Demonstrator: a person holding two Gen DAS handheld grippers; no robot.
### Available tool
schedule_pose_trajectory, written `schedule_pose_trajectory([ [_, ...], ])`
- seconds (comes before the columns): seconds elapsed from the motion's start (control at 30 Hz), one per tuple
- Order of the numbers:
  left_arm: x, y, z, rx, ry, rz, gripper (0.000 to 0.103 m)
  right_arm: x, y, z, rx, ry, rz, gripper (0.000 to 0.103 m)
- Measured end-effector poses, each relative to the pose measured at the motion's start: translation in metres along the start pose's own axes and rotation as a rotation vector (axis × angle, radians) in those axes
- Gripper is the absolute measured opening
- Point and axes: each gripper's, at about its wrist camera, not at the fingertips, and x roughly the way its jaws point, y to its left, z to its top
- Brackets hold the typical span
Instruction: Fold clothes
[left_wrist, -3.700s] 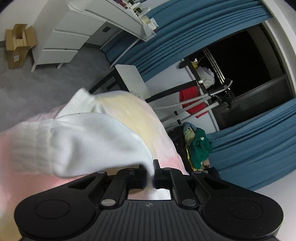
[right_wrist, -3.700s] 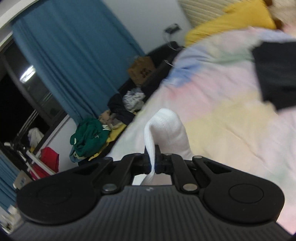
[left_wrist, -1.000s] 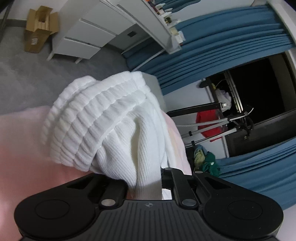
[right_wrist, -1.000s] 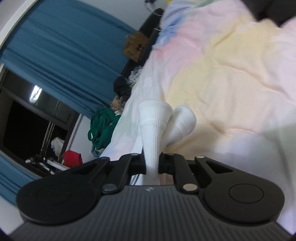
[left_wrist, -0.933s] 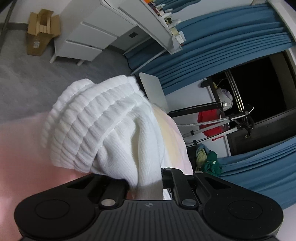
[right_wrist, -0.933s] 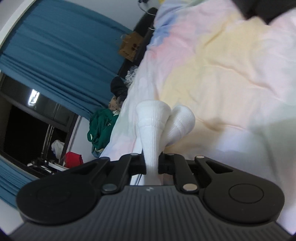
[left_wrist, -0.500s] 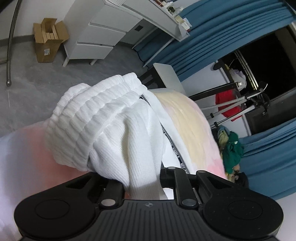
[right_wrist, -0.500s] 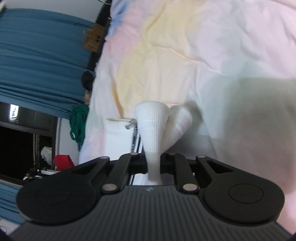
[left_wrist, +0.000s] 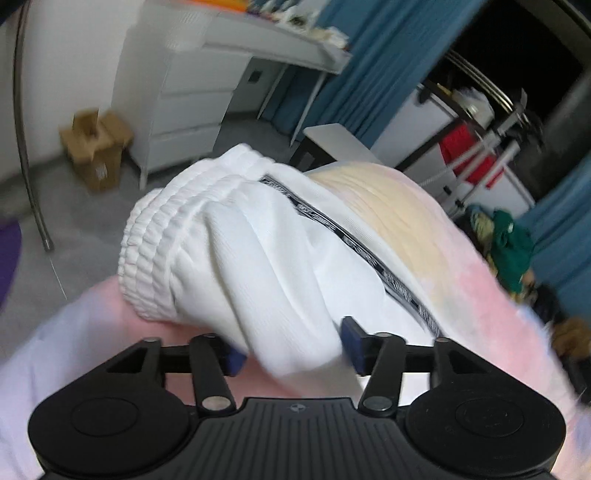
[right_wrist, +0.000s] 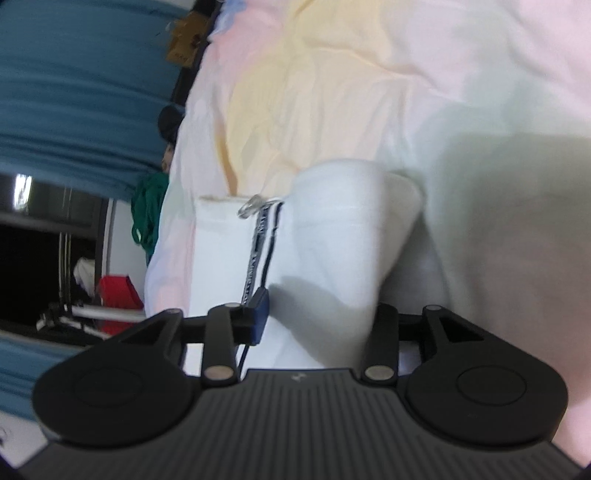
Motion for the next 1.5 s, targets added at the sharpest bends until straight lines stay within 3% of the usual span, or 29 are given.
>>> schedule_pose_trajectory([
  [0.07,-0.009,-0.015,-0.015,0.098,-0.010,-0.002,0.073,0.003,0.002,-0.002,-0.022,0.007,0.002,0.042],
  [0.17,-0.022,-0.035,-0.038,0.208,-0.031,-0.014,0.074,0.006,0.005,-0.003,-0.043,0.009,0.013,0.042],
  [0.27,-0.034,-0.050,-0.053,0.262,-0.067,-0.058,0.075,0.000,0.008,-0.004,-0.025,-0.045,0.028,0.034],
  [0.33,-0.040,-0.062,-0.060,0.293,-0.094,-0.081,0.075,-0.003,0.010,-0.004,-0.017,-0.061,0.043,0.016],
  [0.47,-0.047,-0.096,-0.069,0.375,-0.156,-0.108,0.078,-0.006,0.015,-0.005,-0.059,-0.079,0.010,0.013],
  [0.63,-0.026,-0.156,-0.074,0.511,-0.202,-0.158,0.080,-0.010,0.020,-0.006,-0.064,-0.111,0.020,0.011],
  [0.8,0.023,-0.197,-0.076,0.546,-0.196,-0.186,0.080,-0.018,0.035,-0.008,-0.180,-0.142,0.030,0.011],
  [1.03,0.081,-0.215,-0.107,0.663,-0.170,-0.061,0.079,-0.018,0.050,-0.012,-0.276,-0.181,0.010,0.011],
  [1.2,0.109,-0.208,-0.119,0.704,-0.122,-0.028,0.080,-0.023,0.064,-0.019,-0.354,-0.224,0.002,0.011],
  [1.5,0.123,-0.203,-0.126,0.745,-0.102,-0.006,0.080,-0.045,0.111,-0.050,-0.632,-0.355,0.018,0.011],
])
